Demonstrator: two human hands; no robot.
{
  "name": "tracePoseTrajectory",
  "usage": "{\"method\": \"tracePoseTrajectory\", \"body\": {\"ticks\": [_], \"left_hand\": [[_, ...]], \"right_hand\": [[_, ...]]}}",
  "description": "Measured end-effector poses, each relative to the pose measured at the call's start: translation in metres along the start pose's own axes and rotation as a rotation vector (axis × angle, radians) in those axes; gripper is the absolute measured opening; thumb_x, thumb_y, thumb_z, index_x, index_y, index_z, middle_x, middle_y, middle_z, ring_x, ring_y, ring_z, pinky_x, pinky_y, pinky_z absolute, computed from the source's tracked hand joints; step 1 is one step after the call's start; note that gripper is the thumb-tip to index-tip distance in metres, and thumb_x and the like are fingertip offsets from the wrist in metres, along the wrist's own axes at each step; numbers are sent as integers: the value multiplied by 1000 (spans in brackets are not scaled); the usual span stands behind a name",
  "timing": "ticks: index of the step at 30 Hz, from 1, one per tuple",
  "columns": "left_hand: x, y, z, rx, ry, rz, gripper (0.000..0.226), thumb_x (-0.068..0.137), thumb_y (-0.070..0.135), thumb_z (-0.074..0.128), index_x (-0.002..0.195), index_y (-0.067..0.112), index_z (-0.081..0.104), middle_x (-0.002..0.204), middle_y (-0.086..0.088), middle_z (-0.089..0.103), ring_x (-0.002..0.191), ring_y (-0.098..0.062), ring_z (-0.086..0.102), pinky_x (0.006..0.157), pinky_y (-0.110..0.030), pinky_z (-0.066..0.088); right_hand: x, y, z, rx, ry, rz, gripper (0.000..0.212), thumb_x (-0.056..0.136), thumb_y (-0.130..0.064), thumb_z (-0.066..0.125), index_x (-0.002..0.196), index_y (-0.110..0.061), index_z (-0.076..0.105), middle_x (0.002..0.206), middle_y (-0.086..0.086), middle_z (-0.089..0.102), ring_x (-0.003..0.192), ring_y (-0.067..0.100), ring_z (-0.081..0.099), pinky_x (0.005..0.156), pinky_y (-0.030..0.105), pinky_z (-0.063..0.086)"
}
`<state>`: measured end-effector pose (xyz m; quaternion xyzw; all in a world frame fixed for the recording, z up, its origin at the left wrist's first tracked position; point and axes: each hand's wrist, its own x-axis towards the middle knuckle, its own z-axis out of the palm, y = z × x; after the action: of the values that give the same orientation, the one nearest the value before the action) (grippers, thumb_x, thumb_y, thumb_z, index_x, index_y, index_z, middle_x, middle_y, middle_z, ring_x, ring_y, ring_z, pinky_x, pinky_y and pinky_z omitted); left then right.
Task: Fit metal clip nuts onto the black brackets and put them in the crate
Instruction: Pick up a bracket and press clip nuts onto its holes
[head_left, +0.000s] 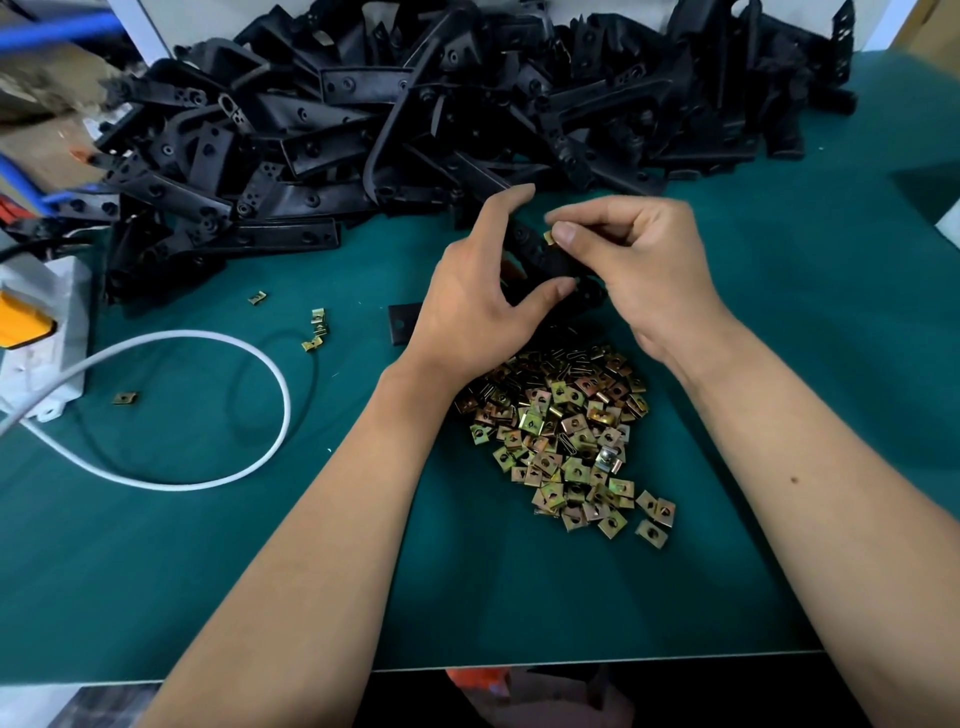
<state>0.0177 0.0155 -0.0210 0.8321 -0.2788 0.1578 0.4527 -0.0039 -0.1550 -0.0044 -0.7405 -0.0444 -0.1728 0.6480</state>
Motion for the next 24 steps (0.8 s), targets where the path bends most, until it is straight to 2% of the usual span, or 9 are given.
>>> {"method": "tracePoseTrajectory", "body": {"ticks": [5,9,14,18,20,22,24], "left_hand": [[0,1,1,-11,-8,9,76,86,42,76,148,17,42,111,8,69,93,-9,68,83,-39,58],[-1,1,0,-11,-2,20,79,86,39,77,151,14,39,117,5,69,96,-8,68,85,-36,57],[-1,2,0,-22,-22,10,85,86,38,78,156,15,34,105,2,72,84,-11,69,79,-38,57],[-2,3,-1,23,-22,5,89,86,41,77,158,17,31,99,-6,72,71,-17,62,73,-38,54],[-1,2,-1,19,-24,-5,91,87,40,77,160,17,28,93,-2,70,68,-13,60,70,-34,53],[-2,0,0,24,-18,-4,93,88,39,77,162,17,24,78,6,62,62,-10,53,62,-25,45],[-3,0,0,27,-22,-12,95,89,39,76,163,18,21,68,3,55,57,-14,49,57,-25,40]], "right_hand": [[1,0,-2,15,21,-1,11,85,-12,81,88,-22,78,87,-1,79,87,15,76,82,28,60],[3,-1,-5,5,-11,-13,13,85,-12,81,86,-25,80,89,0,80,90,15,76,86,30,60],[4,-3,-7,-50,-35,-60,13,85,-13,81,86,-26,79,89,-1,79,90,16,76,86,30,60],[6,-3,-7,-104,-44,-87,12,85,-13,81,88,-25,79,89,-1,79,89,16,75,86,31,60],[7,-3,-7,-114,-45,-89,12,85,-13,81,89,-25,79,88,-2,79,89,15,75,86,31,60],[7,-4,-7,-133,-50,-105,11,86,-14,81,90,-24,79,88,-3,79,88,14,75,86,29,60],[7,-5,-7,-158,-57,-130,11,86,-14,80,91,-23,79,89,-5,79,88,12,75,86,27,59]]}}
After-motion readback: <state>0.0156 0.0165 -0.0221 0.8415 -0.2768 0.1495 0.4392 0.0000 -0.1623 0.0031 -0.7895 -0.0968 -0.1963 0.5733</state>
